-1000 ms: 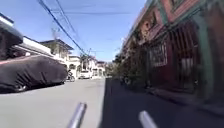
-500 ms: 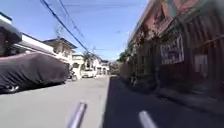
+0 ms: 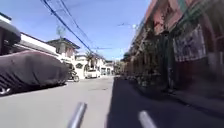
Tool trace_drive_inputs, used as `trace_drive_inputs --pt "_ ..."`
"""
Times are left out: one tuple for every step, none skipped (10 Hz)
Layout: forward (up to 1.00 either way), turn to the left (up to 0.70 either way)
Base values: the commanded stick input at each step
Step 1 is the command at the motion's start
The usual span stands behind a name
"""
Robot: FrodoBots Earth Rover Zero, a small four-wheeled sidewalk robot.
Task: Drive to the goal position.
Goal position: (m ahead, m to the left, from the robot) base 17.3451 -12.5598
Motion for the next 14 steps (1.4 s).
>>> trace_drive_inputs --pt "1.0 0.0" --pt "1.0 0.0" --pt "1.0 0.0" --pt "1.0 0.0" --pt "1.0 0.0" --pt "1.0 0.0" --pt "1.0 0.0" --pt "1.0 0.0" --pt "1.0 0.0" --pt "1.0 0.0" --pt "1.0 0.0" --pt "1.0 0.0" --pt "1.0 0.0" --pt "1.0 0.0"
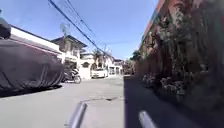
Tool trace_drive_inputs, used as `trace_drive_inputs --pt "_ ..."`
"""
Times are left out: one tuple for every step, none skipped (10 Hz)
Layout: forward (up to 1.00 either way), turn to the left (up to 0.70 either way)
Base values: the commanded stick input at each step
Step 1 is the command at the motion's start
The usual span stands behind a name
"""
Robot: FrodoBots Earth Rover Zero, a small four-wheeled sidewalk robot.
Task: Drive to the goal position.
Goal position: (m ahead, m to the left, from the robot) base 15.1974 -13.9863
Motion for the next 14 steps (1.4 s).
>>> trace_drive_inputs --pt "1.0 0.0" --pt "1.0 0.0" --pt "1.0 0.0" --pt "1.0 0.0" --pt "1.0 0.0" --pt "1.0 -0.02" --pt "1.0 -0.33" --pt "1.0 -0.4" --pt "1.0 -0.4" --pt "1.0 -0.4" --pt "1.0 -0.4" --pt "1.0 -0.4" --pt "1.0 -0.4" --pt "1.0 -0.3"
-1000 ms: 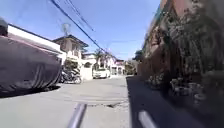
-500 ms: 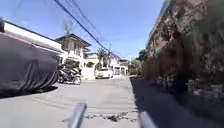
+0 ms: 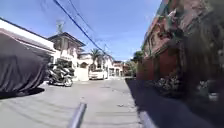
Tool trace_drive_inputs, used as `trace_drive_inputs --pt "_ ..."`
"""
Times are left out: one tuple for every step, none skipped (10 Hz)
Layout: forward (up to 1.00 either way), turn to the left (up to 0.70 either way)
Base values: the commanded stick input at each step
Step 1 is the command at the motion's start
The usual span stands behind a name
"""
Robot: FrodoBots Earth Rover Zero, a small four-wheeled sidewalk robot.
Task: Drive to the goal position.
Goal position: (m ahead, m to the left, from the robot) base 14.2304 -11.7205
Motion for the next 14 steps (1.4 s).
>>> trace_drive_inputs --pt "1.0 -0.09" --pt "1.0 0.0" --pt "1.0 0.0" --pt "1.0 0.05" --pt "1.0 0.09" --pt "1.0 0.16" --pt "1.0 0.1" --pt "1.0 0.09" --pt "1.0 0.01" --pt "1.0 0.01" --pt "1.0 0.02" --pt "1.0 0.05" --pt "1.0 -0.19" --pt "1.0 -0.4"
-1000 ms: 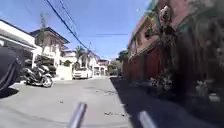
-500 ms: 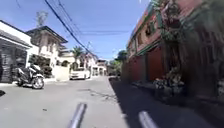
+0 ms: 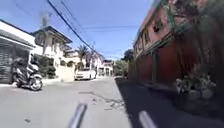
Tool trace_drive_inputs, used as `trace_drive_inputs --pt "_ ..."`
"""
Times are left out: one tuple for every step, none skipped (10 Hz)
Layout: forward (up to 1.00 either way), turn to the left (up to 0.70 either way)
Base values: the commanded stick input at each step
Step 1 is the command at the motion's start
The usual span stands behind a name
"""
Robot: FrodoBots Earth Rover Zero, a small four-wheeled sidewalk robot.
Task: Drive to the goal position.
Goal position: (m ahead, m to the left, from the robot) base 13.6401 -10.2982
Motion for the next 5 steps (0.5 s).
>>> trace_drive_inputs --pt "1.0 -0.4" --pt "1.0 -0.4" --pt "1.0 -0.4" --pt "1.0 -0.4" --pt "1.0 -0.37"
